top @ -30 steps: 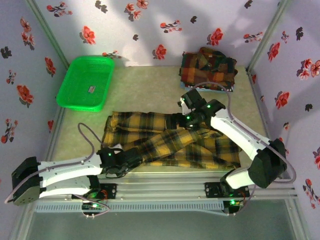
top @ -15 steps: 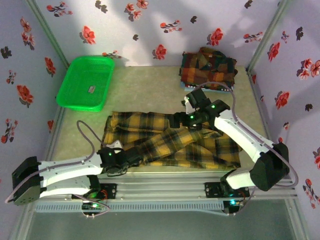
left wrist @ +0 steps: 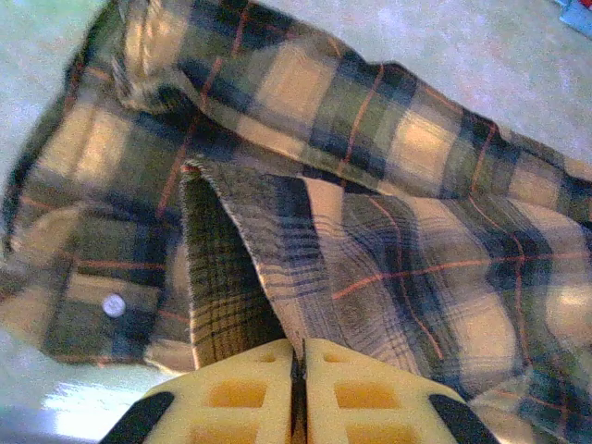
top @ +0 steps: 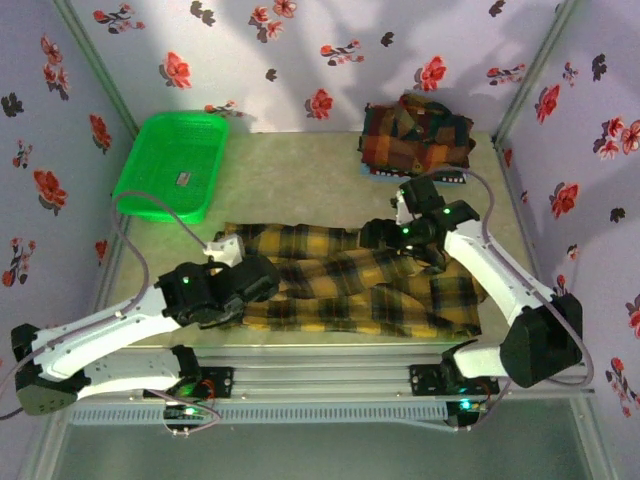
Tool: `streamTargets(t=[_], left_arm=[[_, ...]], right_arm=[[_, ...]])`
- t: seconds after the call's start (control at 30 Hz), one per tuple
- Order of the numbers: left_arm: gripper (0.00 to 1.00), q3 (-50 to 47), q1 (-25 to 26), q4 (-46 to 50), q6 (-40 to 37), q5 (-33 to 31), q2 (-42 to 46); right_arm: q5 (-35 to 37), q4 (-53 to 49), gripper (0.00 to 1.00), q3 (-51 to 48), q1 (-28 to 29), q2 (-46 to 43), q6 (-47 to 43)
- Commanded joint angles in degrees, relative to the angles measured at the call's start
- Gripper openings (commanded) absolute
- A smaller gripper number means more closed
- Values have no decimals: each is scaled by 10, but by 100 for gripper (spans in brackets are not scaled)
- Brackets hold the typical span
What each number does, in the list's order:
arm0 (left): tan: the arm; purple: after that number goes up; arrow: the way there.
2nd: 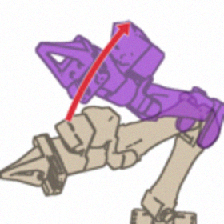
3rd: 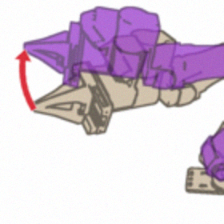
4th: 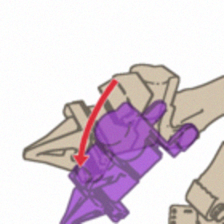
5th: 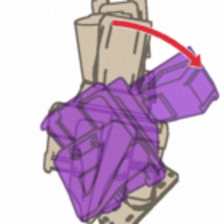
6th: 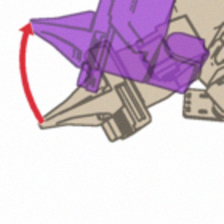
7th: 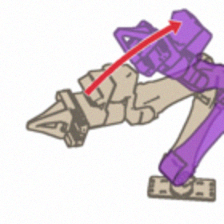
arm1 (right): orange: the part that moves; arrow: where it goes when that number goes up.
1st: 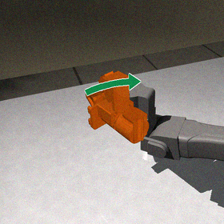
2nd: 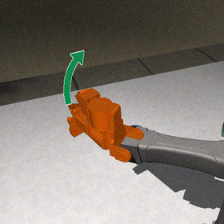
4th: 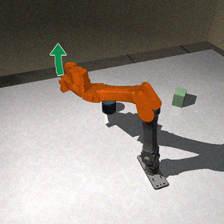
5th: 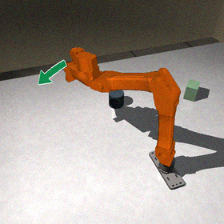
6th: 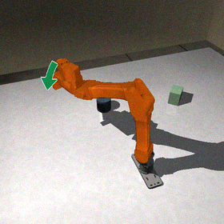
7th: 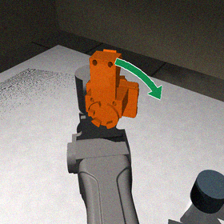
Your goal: Fold and stack the long sleeve shirts
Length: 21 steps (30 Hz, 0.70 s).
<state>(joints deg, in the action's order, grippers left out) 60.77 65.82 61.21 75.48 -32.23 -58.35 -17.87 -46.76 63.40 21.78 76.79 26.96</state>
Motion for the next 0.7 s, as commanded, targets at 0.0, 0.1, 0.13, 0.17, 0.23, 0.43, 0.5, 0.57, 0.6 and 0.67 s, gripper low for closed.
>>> streamTargets(t=[0.0,0.1,0.13,0.17,0.23,0.43,0.5,0.57,0.6,0.67], left_arm=[[11,1,-32,3,-146,-42,12],[11,5,-63,-33,-225,-42,9],[11,7,-76,-41,-249,-41,6],[11,10,-84,-49,-271,-41,4],[11,14,-103,-73,-316,-38,-1],[11,7,-157,-171,-404,25,-24],[11,11,-163,-195,-429,35,-37],[11,20,-173,-209,-453,46,-50],[11,25,-178,-217,-466,51,-56],[11,34,-190,-233,-492,65,-63]], right_arm=[[15,13,99,-16,-31,-11,-6],[24,25,99,-32,-54,-7,-7],[22,33,99,-38,-62,-6,-6],[22,38,99,-44,-66,-5,-5],[25,49,99,-57,-74,1,-1],[26,76,99,-96,-79,8,8],[30,90,99,-113,-85,10,10],[32,102,99,-127,-90,14,12],[34,108,99,-134,-94,15,12],[38,124,99,-149,-100,19,17]])
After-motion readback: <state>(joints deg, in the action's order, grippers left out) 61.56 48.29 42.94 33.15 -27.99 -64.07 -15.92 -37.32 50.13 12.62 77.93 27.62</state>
